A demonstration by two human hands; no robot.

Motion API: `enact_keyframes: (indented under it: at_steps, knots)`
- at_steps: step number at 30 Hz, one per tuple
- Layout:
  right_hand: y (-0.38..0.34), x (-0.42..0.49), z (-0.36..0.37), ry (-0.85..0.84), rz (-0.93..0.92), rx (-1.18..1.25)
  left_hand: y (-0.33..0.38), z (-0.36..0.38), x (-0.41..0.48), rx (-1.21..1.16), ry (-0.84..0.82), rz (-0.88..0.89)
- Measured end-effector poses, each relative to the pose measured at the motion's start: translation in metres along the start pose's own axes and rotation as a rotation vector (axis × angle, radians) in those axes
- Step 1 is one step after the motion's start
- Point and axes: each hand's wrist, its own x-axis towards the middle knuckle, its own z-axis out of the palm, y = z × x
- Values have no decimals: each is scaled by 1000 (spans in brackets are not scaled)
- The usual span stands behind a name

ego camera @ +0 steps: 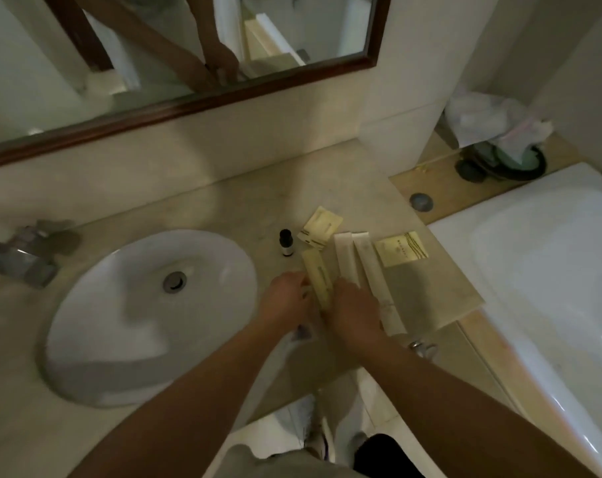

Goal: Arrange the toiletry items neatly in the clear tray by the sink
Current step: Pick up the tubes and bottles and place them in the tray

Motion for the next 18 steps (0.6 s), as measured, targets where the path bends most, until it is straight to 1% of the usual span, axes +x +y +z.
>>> enact_keyframes:
  at_steps: [2,5,6,8,11,14,16,18]
  knots:
    - [1,8,2,-35,36,59,2,1,3,-44,7,-24]
    - [7,22,-3,-163,85,138,5,-1,7,-122,44,-64]
    - [9,23,-8,-198,99,211,6,-2,6,-160,58,-94]
    - [14,21,-18,-198,99,393,7,-5,1,-256,98,-173]
    - [21,15,-34,-92,5,489,12,-15,-7,-436,171,-253]
    - [12,-1,-49,-62,-161,595,23,-29,-20,-682,237,-270]
    - [-6,-17,-56,-135,-282,567,25,-37,-37,-856,343,-282]
    - [-27,-33,-54,-224,-374,607,15,-48,-60,-965,468,-334]
